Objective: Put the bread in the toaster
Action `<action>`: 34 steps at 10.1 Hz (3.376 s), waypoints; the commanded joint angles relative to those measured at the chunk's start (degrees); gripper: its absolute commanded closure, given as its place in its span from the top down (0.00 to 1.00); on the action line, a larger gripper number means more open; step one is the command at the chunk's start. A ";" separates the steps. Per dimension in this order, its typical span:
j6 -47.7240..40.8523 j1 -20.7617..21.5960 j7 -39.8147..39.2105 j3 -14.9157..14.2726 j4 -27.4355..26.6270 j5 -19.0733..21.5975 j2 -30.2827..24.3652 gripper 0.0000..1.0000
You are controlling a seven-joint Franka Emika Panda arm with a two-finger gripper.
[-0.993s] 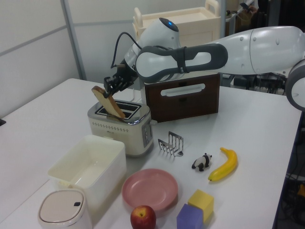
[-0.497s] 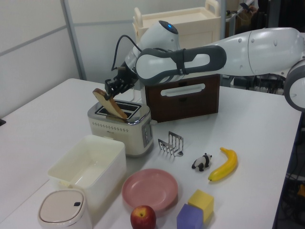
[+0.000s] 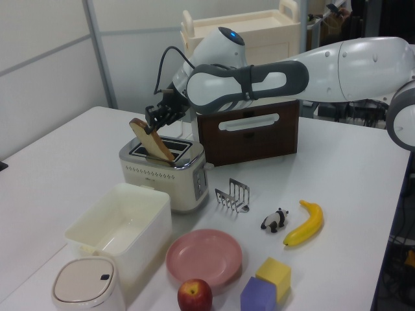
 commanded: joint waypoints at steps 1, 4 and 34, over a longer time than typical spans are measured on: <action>0.82 -0.90 -1.97 -0.52 -0.64 6.58 0.28 0.00; 0.82 -1.69 -5.02 -0.52 -0.64 13.79 0.28 0.00; -21.19 -1.52 -14.54 -6.30 -4.95 9.00 -13.83 1.00</action>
